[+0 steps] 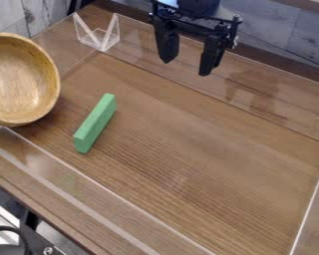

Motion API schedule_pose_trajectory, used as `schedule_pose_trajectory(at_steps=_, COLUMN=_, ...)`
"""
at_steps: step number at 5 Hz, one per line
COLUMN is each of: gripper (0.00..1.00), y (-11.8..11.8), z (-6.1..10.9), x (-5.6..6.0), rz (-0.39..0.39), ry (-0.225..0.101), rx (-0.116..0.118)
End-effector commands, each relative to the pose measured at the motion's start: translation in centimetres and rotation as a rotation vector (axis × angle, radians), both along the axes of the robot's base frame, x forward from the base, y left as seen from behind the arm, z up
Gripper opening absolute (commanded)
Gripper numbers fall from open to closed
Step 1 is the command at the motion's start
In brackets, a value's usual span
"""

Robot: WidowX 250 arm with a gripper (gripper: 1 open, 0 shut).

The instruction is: Put green stick into wooden bowl

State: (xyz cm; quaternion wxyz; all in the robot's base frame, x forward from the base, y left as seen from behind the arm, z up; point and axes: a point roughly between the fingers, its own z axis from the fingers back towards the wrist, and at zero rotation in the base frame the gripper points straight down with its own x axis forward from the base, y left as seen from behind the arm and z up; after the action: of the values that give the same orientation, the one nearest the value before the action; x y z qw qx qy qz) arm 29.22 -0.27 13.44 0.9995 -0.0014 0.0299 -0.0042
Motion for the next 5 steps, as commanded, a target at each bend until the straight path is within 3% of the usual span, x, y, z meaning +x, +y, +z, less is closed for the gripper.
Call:
schedule_pose_trajectory(at_steps=1, gripper=1.0, y=0.2, z=-0.7, x=-0.4, rz=0.003, ry=0.018, rx=0.001)
schedule_pose_trajectory(at_steps=2, gripper=1.0, y=0.6, z=-1.5, x=-0.8, rz=0.007, ry=0.034, rx=0.002)
schedule_pose_trajectory(at_steps=3, gripper=1.0, y=2.3, z=-1.5, x=-2.1, rz=0.018, ry=0.019, rx=0.009)
schedule_pose_trajectory(at_steps=5, gripper=1.0, y=7.8, z=-1.4, x=-5.4, rz=0.027, ry=-0.042, rx=0.022)
